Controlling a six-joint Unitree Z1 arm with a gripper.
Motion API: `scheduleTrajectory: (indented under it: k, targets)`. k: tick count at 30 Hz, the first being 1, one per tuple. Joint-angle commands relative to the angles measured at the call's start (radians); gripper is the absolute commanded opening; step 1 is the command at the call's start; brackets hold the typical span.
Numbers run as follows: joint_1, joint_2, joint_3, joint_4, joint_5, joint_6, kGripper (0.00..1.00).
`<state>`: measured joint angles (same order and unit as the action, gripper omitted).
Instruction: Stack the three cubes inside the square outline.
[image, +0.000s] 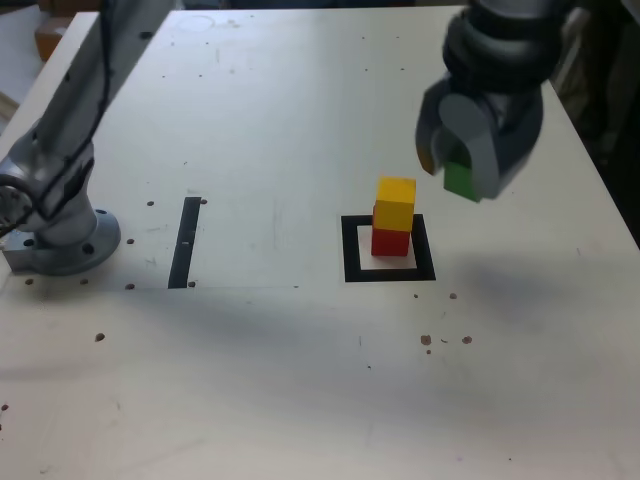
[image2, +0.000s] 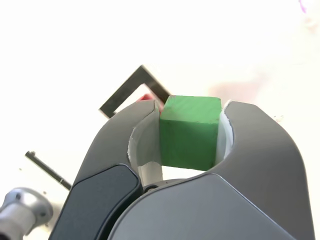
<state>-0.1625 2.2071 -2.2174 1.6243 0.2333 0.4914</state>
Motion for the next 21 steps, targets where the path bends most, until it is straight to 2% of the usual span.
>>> scheduleTrajectory:
  k: [1,7,16,21]
  targets:
    - [0.007,-0.086,0.023,0.015,-0.001,-0.026,0.09]
    - [0.021,-0.139,0.095,0.016,-0.022,-0.11,0.08]
    - [0.052,-0.152,0.2,0.016,-0.09,-0.257,0.08]
    - [0.057,-0.15,0.224,0.015,-0.094,-0.301,0.08]
